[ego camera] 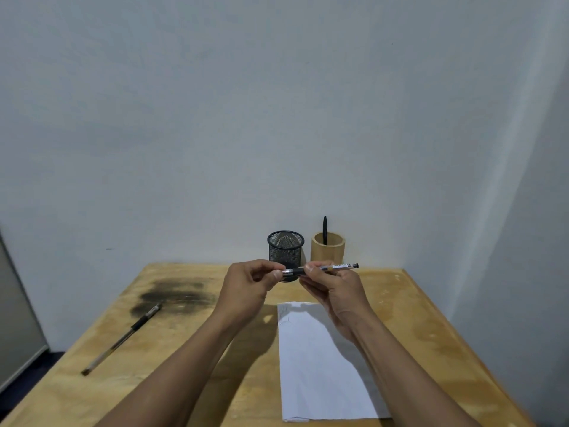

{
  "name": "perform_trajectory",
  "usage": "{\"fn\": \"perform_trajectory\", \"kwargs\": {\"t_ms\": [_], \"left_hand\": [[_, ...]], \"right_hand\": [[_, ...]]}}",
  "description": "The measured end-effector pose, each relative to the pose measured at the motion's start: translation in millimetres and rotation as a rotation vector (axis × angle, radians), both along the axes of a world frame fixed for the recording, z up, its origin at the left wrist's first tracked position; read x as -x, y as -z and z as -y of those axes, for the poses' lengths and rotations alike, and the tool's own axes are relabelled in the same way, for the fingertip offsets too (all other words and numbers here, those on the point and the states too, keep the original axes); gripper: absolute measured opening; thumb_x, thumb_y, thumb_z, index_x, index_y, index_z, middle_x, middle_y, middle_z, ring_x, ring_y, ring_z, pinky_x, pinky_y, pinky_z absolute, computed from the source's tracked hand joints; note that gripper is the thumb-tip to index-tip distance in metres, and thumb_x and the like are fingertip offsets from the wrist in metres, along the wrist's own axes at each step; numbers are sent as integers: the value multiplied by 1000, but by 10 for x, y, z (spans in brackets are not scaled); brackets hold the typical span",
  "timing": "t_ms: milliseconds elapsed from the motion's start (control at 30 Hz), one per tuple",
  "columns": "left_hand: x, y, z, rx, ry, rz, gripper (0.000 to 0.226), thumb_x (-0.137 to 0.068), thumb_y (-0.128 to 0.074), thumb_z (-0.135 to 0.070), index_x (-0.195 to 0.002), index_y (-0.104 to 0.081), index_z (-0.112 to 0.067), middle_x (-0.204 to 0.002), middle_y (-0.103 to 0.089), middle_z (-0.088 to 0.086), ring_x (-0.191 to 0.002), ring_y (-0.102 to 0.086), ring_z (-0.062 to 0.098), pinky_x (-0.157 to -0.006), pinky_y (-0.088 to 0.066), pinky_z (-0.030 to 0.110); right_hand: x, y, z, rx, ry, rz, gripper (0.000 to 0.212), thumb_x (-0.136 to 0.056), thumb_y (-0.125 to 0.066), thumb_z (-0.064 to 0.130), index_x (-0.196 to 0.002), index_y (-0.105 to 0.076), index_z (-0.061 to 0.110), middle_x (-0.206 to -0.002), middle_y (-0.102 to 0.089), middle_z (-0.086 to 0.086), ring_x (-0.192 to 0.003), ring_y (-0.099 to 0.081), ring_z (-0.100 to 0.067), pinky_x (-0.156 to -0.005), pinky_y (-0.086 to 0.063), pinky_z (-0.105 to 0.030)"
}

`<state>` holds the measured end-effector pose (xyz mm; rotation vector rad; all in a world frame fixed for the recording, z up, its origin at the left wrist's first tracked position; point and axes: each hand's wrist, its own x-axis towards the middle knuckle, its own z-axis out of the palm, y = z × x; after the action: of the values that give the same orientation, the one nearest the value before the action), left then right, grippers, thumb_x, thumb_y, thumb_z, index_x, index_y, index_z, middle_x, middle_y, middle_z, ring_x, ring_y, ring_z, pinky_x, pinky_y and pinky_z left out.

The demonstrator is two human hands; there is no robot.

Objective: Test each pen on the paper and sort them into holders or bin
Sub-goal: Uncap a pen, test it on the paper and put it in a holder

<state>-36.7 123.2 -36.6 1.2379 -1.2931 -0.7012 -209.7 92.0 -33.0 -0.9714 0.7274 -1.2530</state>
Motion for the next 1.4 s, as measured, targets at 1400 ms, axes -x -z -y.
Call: {"fn": "perform_trajectory", "kwargs": {"t_ms": [1400], "left_hand": [[-105,431,1230,-85,-150,179,69,-66,-89,-22,-127,-56,-22,-117,-67,-8,-108,-64,11,-89,-57,32]], "right_hand": [[-425,-622,1237,504,358,-828,15,-96,-65,20,-111,-63,20,-88,-72,3,-79,-70,-15,-57,-44,-18]]}}
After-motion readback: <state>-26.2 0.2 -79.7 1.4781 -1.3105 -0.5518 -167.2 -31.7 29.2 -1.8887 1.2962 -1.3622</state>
